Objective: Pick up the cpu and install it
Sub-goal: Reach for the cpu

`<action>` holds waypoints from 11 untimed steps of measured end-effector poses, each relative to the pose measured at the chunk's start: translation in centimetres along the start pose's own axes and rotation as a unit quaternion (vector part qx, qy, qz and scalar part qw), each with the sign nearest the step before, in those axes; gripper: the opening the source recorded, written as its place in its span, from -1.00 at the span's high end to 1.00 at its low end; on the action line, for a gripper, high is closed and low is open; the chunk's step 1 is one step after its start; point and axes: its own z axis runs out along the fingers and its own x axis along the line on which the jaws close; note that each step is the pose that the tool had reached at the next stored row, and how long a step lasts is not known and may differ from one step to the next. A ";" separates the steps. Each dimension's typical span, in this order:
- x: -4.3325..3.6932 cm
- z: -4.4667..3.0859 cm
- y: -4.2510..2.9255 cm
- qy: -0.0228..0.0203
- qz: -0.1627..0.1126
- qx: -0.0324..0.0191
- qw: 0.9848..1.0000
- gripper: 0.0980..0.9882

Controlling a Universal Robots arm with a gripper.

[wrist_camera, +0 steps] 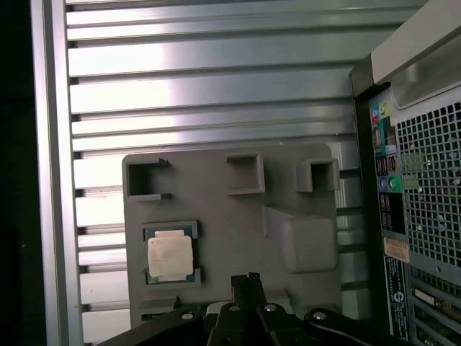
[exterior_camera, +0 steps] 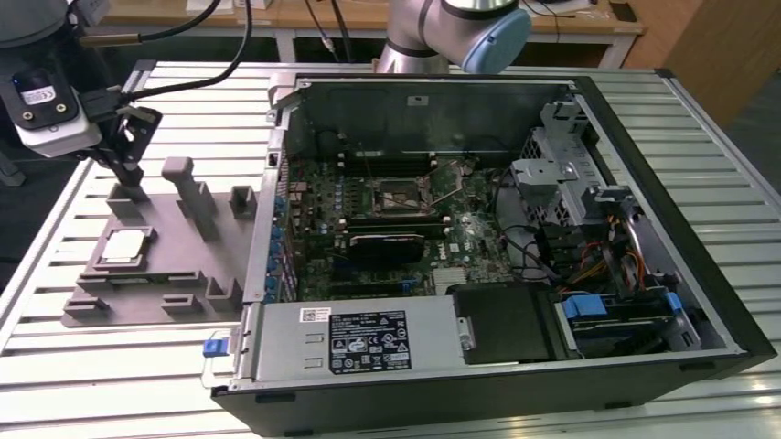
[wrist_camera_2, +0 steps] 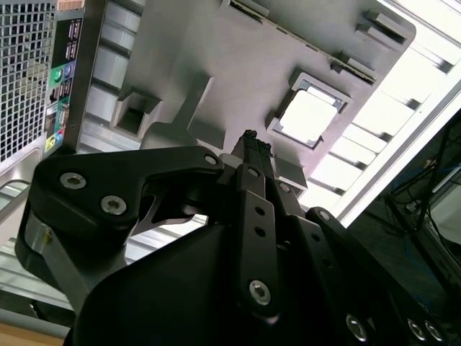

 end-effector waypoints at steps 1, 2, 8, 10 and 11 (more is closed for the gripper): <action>0.03 0.11 -0.02 0.000 0.000 0.000 1.000 0.98; 0.08 0.21 -0.05 0.000 0.000 0.000 1.000 0.98; 0.60 0.77 -0.22 0.000 0.001 0.000 1.000 0.98; 0.74 0.87 -0.26 0.000 0.001 0.000 1.000 0.98; 0.75 0.88 -0.26 0.000 0.001 0.000 1.000 0.98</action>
